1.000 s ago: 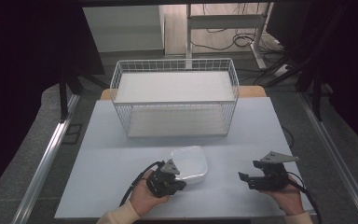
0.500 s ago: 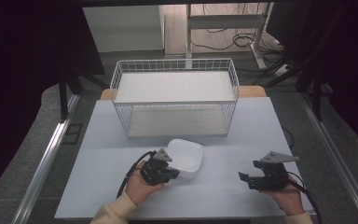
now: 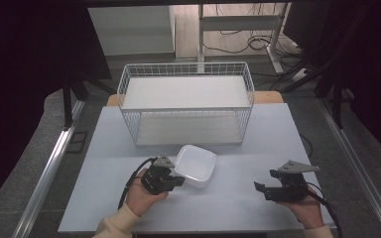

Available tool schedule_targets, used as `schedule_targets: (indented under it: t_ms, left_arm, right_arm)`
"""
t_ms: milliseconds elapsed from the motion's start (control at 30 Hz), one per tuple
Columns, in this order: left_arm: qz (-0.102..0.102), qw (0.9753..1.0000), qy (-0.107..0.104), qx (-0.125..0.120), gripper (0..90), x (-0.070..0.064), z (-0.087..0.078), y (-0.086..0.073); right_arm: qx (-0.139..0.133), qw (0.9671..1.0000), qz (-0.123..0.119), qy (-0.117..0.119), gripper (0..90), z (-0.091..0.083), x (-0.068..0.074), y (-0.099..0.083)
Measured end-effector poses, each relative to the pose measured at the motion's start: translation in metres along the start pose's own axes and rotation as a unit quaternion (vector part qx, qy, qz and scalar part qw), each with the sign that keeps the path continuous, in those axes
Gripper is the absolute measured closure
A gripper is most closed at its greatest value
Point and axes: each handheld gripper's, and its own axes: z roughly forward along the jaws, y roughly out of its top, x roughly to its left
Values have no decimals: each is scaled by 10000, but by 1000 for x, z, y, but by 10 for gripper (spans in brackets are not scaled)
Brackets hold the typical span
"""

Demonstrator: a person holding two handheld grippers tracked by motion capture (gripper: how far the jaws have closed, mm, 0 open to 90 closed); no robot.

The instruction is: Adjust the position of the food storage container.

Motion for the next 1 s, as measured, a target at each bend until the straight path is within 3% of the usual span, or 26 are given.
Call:
schedule_targets:
  t_ms: [33, 100, 200, 233, 267, 300, 367, 400, 533, 733, 767, 867, 933, 967, 1000]
  left_arm:
    - [0, 10000, 0, 0, 898, 0, 0, 0]
    - [-225, 9988, 270, -331, 859, 4, -19, -3]
    - [-581, 9946, 579, -635, 614, 11, -32, -5]
    - [-581, 9946, 579, -635, 538, 11, -32, -5]
    - [-694, 9929, 662, -704, 465, 15, -35, -5]
    - [-834, 9911, 751, -716, 420, 20, -38, -6]
    - [-874, 9906, 789, -691, 336, 24, -39, -6]
    - [-1006, 9890, 879, -636, 309, 29, -39, -8]
    - [-1111, 9878, 951, -533, 271, 37, -37, -12]
    - [-1247, 9861, 994, -457, 230, 46, -40, -17]
    - [-1237, 9861, 995, -486, 229, 47, -43, -17]
    - [-1219, 9863, 972, -538, 228, 49, -47, -18]
    - [-1226, 9863, 947, -560, 228, 52, -50, -20]
    - [-1226, 9863, 947, -560, 227, 52, -50, -20]
    - [-1254, 9864, 914, -543, 227, 55, -50, -22]
  right_arm:
    - [0, 10000, 0, 0, 229, 0, 0, 0]
    - [-59, 10000, 5, -4, 228, -2, 0, 2]
    - [-96, 10000, 12, -5, 224, -4, 1, 6]
    - [-96, 10000, 12, -5, 224, -4, 1, 6]
    - [-136, 9999, -20, -18, 221, -4, 2, 9]
    - [-145, 9999, -9, -17, 221, -4, 3, 10]
    - [-181, 9998, -47, -32, 223, -2, 4, 16]
    - [-208, 9997, -84, -28, 225, -1, 4, 19]
    - [-272, 9995, -135, 38, 245, 4, 6, 31]
    - [-128, 9993, -168, 295, 338, 21, 8, 55]
    - [-37, 9991, -151, 387, 391, 31, 10, 65]
    - [-17, 9988, -150, 462, 437, 39, 12, 74]
    - [68, 9986, -261, 463, 543, 55, 18, 90]
    - [68, 9986, -261, 463, 543, 55, 18, 90]
    - [139, 9982, -376, 447, 624, 66, 22, 98]
